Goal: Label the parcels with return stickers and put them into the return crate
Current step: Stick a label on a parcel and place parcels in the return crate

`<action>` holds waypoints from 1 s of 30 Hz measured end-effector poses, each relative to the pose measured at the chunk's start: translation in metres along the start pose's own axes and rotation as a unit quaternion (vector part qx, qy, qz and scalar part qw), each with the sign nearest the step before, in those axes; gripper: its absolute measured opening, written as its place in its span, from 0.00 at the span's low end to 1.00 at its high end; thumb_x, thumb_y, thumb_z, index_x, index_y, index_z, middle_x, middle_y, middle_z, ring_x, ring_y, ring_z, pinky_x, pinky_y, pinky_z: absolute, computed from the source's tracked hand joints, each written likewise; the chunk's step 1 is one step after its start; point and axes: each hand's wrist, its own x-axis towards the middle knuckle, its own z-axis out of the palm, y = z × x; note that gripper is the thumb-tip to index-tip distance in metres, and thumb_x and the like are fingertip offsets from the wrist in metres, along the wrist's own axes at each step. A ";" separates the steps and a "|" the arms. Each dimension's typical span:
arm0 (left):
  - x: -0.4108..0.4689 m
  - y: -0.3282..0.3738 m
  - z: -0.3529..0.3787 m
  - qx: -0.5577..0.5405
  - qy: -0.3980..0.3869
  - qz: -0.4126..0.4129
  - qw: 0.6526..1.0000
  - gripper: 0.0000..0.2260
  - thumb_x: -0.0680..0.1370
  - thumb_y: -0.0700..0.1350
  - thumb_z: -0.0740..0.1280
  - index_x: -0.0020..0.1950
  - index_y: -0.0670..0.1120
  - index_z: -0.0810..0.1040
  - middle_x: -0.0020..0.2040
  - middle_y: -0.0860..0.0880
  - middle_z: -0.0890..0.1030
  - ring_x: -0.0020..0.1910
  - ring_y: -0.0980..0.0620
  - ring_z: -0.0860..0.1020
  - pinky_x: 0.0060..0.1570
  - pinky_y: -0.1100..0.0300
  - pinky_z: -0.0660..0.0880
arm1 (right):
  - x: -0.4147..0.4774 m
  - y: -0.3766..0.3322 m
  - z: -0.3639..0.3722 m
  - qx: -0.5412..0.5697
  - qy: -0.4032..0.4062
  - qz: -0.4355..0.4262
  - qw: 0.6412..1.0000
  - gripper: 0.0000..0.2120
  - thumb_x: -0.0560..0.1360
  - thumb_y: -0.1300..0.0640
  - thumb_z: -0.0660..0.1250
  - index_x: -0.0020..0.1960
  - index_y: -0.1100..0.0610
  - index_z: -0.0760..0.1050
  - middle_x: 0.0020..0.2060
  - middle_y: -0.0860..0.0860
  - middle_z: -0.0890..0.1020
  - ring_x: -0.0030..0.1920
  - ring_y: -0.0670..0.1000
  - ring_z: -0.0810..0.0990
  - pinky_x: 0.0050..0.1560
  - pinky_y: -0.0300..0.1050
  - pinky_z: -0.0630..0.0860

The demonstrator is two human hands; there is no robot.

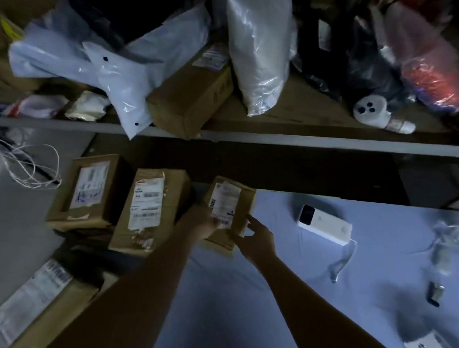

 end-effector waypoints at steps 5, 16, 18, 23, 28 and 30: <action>-0.002 -0.005 0.006 -0.037 -0.001 0.000 0.999 0.18 0.74 0.46 0.77 0.61 0.50 0.78 0.57 0.51 0.83 0.60 0.51 0.80 0.59 0.57 0.76 | 0.002 0.010 -0.009 0.076 -0.032 0.001 0.997 0.36 0.72 0.43 0.76 0.76 0.43 0.68 0.62 0.43 0.82 0.57 0.49 0.84 0.60 0.50 0.81; -0.100 0.040 0.029 -0.138 0.059 0.078 0.986 0.18 0.74 0.42 0.76 0.60 0.46 0.75 0.52 0.53 0.78 0.51 0.55 0.76 0.41 0.71 0.69 | -0.081 0.030 -0.078 0.085 0.015 -0.060 0.994 0.30 0.71 0.42 0.75 0.72 0.39 0.72 0.58 0.41 0.83 0.58 0.46 0.82 0.60 0.51 0.81; -0.128 0.044 0.042 -0.182 0.049 0.104 0.977 0.20 0.72 0.41 0.77 0.62 0.45 0.76 0.56 0.51 0.81 0.56 0.53 0.79 0.50 0.66 0.75 | -0.112 0.038 -0.092 0.078 0.033 -0.063 0.994 0.28 0.74 0.46 0.75 0.72 0.42 0.72 0.59 0.43 0.82 0.58 0.48 0.81 0.60 0.50 0.81; -0.197 0.054 0.092 -0.233 -0.011 0.132 0.963 0.21 0.71 0.43 0.78 0.61 0.48 0.75 0.57 0.51 0.81 0.56 0.52 0.80 0.55 0.55 0.80 | -0.203 0.085 -0.119 0.057 0.065 -0.037 0.996 0.27 0.75 0.46 0.74 0.72 0.42 0.72 0.59 0.44 0.81 0.56 0.47 0.81 0.54 0.43 0.81; -0.257 0.067 0.146 -0.255 -0.052 0.131 0.957 0.25 0.70 0.45 0.79 0.62 0.48 0.73 0.57 0.52 0.80 0.55 0.53 0.79 0.48 0.63 0.76 | -0.268 0.142 -0.139 0.039 0.085 -0.004 0.996 0.28 0.73 0.47 0.75 0.72 0.42 0.73 0.61 0.44 0.82 0.57 0.48 0.82 0.59 0.52 0.82; -0.275 0.073 0.164 -0.253 -0.047 0.123 0.959 0.24 0.68 0.45 0.79 0.61 0.48 0.75 0.57 0.51 0.81 0.55 0.52 0.80 0.52 0.57 0.79 | -0.284 0.158 -0.144 0.034 0.094 0.006 0.995 0.26 0.74 0.51 0.74 0.72 0.44 0.74 0.60 0.46 0.83 0.56 0.49 0.83 0.58 0.53 0.82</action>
